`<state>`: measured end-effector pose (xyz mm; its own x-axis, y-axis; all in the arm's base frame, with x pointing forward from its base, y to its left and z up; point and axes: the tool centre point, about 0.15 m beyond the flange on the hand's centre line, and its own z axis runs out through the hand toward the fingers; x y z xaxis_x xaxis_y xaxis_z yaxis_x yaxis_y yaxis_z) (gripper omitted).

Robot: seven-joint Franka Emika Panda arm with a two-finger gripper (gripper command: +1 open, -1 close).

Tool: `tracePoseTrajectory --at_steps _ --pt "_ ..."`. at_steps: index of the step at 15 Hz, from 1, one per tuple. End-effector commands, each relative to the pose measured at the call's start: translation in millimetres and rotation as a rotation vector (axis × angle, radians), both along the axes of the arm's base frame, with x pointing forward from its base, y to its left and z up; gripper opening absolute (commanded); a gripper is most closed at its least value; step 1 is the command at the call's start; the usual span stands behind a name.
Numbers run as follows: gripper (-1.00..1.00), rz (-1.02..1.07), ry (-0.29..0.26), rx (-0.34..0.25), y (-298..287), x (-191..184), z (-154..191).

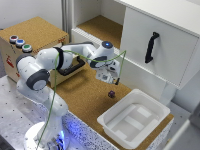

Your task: Close the cabinet drawer

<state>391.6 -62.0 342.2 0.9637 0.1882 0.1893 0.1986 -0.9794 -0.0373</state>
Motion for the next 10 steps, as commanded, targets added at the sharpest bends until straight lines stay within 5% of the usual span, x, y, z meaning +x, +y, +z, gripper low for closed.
tracePoseTrajectory --at_steps 1,5,6,10 --pt "1.0 -0.127 -0.015 -0.049 58.7 -23.2 -2.6" --pt "1.0 -0.1 0.021 -0.073 90.6 -35.3 -4.9" --pt "-1.0 -0.085 0.022 -0.08 98.9 -36.7 -6.3" --pt "-1.0 -0.034 0.016 -0.076 129.4 -42.8 -9.6"
